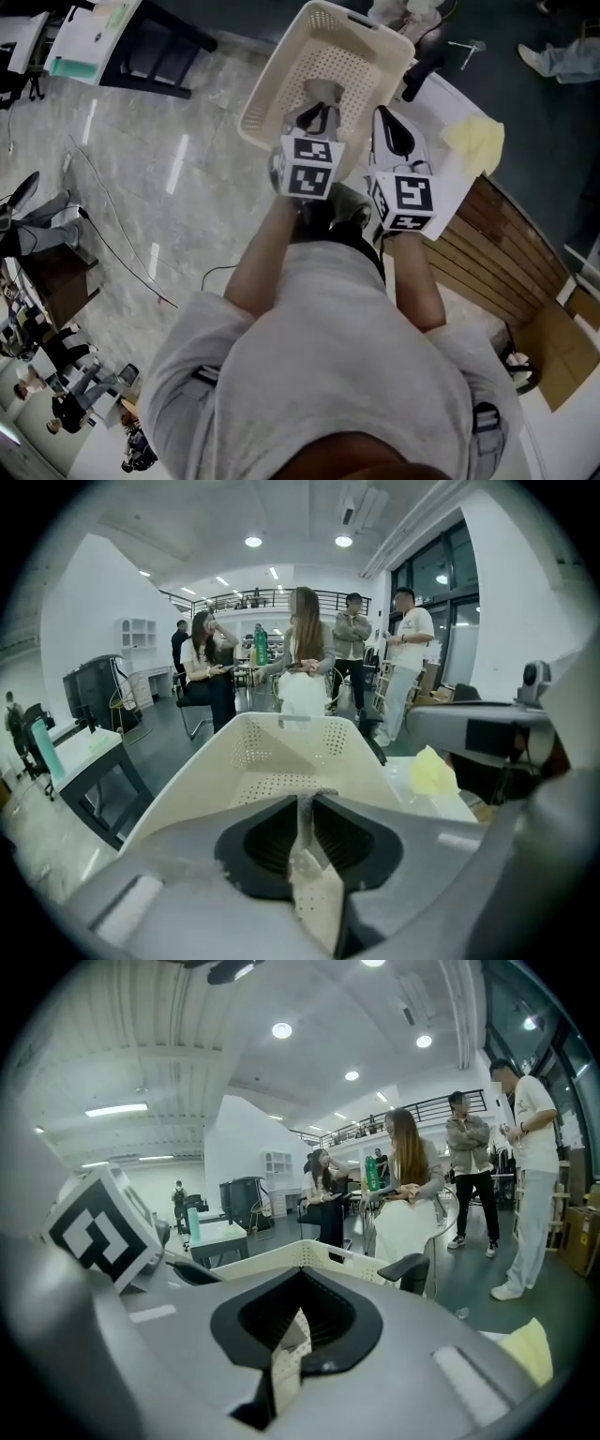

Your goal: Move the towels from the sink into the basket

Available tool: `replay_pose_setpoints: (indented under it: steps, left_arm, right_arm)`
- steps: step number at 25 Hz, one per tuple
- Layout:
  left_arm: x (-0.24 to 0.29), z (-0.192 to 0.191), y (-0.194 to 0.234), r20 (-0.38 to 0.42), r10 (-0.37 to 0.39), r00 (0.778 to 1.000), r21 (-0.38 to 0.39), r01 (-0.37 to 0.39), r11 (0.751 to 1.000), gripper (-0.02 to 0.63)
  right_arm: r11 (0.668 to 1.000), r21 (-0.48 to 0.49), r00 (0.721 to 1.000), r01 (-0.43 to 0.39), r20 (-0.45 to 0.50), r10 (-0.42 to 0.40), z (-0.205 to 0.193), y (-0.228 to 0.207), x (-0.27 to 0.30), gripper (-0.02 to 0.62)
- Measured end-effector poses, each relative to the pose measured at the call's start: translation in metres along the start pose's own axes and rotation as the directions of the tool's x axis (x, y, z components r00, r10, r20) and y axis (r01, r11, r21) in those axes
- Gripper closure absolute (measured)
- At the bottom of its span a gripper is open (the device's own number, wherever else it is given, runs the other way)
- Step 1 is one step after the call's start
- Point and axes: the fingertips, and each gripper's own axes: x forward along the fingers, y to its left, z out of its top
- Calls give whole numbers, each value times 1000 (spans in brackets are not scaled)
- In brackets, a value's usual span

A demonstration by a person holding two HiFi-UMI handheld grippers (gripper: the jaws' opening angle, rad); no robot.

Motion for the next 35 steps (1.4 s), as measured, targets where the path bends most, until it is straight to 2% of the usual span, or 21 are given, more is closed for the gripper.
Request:
replay_pose_setpoints:
  steps: [4,14,17,19,22,26,35]
  left_arm:
    - [-4,1,-9,1,-40,999,-1,40,999,446]
    - [-30,12,-20,72,-45,996,6,44,999,442]
    - [-35,17,-33,94,-69,993,23,68,997,443]
    - [-36,24,-48,111,-98,989,49,93,994,459]
    - [-35,38,-69,148,-135,980,90,122,988,585]
    - [-26,50,-110,158,-237,959,142,215,966,584]
    - [-25,61,-186,137,-422,896,248,382,891,586]
  right_arm:
    - [1000,3,1000,4,1,-4,-2,-1,-3,589]
    - [1000,-10,1000,11,18,-10,0,4,-22,589]
    - [999,-12,999,32,19,-32,1,2,-33,589]
    - [998,-13,998,62,22,-62,3,-4,-42,589]
    - [993,-12,993,114,28,-114,6,-18,-55,589]
    - [979,-2,979,205,22,-205,2,-47,-77,589]
    - [926,31,927,375,11,-376,-6,-83,-122,589]
